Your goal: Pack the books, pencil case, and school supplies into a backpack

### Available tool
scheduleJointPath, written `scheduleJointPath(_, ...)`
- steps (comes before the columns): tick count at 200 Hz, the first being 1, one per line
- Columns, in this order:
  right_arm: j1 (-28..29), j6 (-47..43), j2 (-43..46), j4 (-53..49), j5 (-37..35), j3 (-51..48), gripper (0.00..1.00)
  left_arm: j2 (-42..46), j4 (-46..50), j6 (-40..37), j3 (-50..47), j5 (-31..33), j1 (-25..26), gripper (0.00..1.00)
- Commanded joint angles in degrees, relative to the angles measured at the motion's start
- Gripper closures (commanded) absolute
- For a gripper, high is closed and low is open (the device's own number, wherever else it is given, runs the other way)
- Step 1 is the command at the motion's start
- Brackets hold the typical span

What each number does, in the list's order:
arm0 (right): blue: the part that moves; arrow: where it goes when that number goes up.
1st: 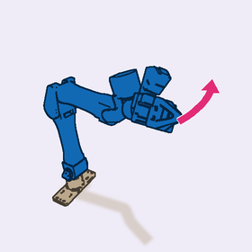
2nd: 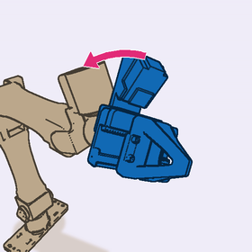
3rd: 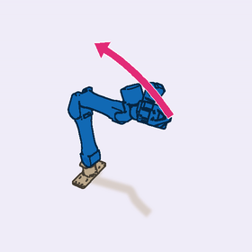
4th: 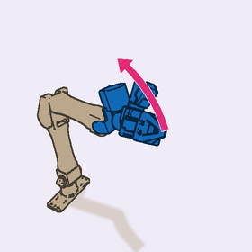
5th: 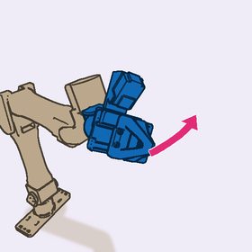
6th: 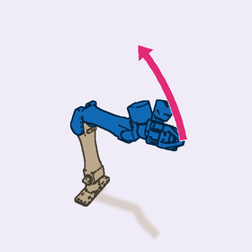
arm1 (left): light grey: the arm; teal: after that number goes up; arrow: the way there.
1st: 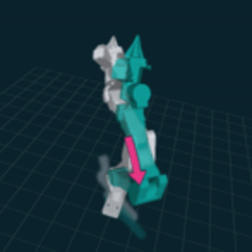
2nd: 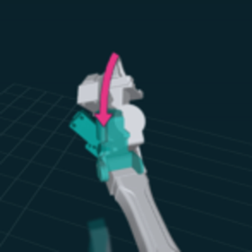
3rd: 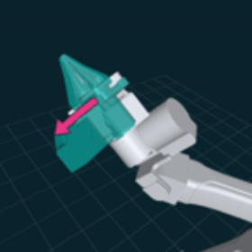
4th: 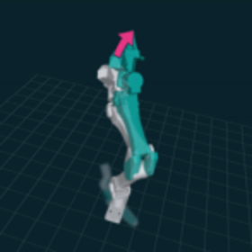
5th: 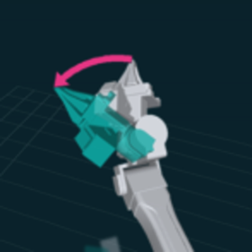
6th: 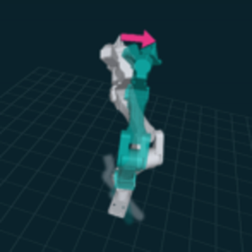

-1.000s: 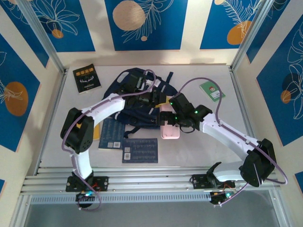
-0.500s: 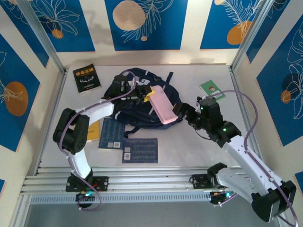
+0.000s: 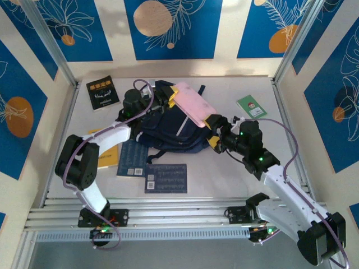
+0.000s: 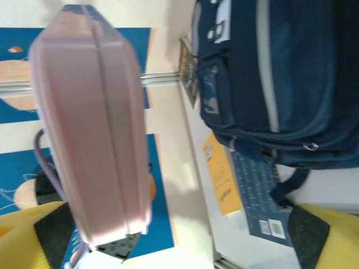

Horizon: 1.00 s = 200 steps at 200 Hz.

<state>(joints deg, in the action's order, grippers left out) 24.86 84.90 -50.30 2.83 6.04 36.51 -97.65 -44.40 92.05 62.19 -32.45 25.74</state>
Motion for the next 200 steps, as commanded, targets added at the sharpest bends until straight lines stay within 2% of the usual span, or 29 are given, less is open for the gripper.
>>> scheduleJointPath(1,0.84,3.01,-1.6,8.23,-0.9,0.32,0.04,1.34,-6.04,4.32,-1.28,1.33,0.3,0.73)
scheduleJointPath(40,1.07,1.89,-5.14,11.61,-2.88,3.19,0.08,1.42,-7.5,6.21,-1.58,0.58,1.37,0.74)
scheduleJointPath(70,1.2,0.24,-7.73,13.23,-3.14,5.44,0.17,2.77,-5.75,4.79,-2.93,1.61,2.25,0.75)
scheduleJointPath(137,1.34,-0.7,-9.16,15.21,-3.56,7.01,0.46,2.68,-5.11,4.51,-3.48,2.12,3.44,0.73)
scheduleJointPath(161,1.34,-1.05,-8.2,14.08,-4.36,6.72,0.53,2.96,-3.66,3.72,-3.48,2.25,3.44,0.66)
scheduleJointPath(200,1.08,-2.46,-6.18,11.53,-5.75,6.02,0.58,4.59,5.77,-3.5,-1.03,0.99,3.72,0.45)
